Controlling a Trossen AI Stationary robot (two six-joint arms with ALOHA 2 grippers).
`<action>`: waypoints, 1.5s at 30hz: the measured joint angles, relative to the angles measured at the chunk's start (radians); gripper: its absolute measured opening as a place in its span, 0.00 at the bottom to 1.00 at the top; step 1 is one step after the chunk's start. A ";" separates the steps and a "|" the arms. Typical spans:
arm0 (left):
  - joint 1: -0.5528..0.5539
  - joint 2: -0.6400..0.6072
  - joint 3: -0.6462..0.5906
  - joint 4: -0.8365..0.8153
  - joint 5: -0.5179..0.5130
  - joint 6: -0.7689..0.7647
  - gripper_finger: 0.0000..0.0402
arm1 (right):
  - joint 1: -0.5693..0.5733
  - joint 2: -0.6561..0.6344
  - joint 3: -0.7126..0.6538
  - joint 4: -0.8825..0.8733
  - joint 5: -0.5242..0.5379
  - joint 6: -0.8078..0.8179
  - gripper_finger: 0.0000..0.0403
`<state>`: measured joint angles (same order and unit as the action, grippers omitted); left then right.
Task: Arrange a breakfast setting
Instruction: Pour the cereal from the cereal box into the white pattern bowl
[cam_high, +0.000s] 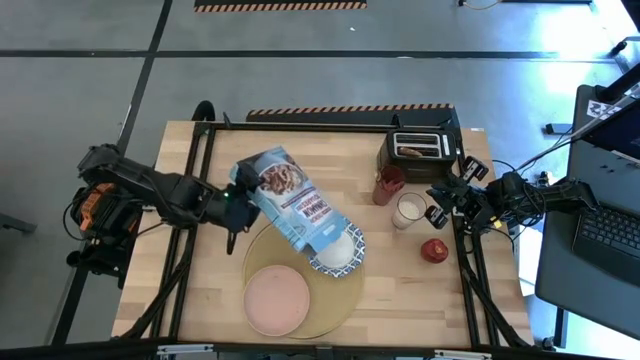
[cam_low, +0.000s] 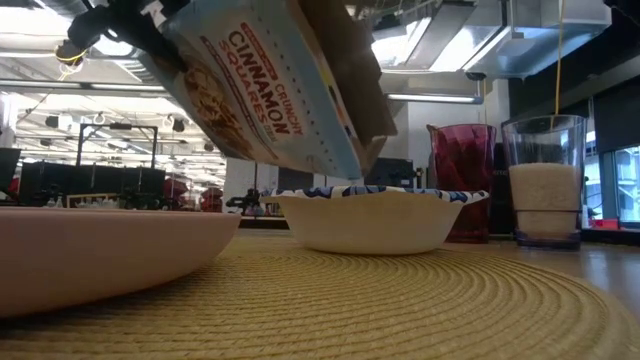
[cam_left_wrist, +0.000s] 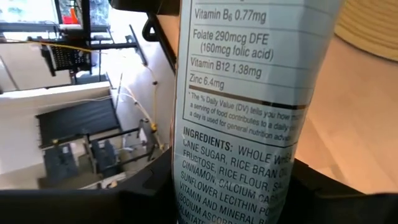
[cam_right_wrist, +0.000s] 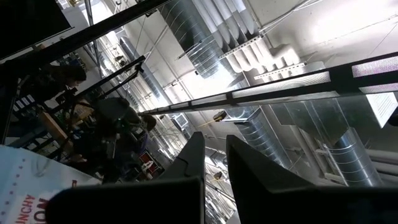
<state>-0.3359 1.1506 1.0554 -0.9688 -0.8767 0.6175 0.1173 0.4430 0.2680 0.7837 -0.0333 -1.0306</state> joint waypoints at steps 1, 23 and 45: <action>-0.002 0.005 0.000 0.000 -0.007 -0.002 0.42 | 0.000 0.000 0.000 0.000 0.000 0.000 0.09; -0.131 0.057 0.000 0.041 -0.220 0.190 0.41 | 0.000 0.000 0.000 -0.001 0.000 0.000 0.09; -0.134 0.138 0.000 0.101 -0.338 0.309 0.41 | 0.000 0.000 0.000 -0.001 0.001 0.000 0.09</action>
<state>-0.4698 1.2884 1.0557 -0.8680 -1.2152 0.9264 0.1177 0.4431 0.2682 0.7826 -0.0326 -1.0306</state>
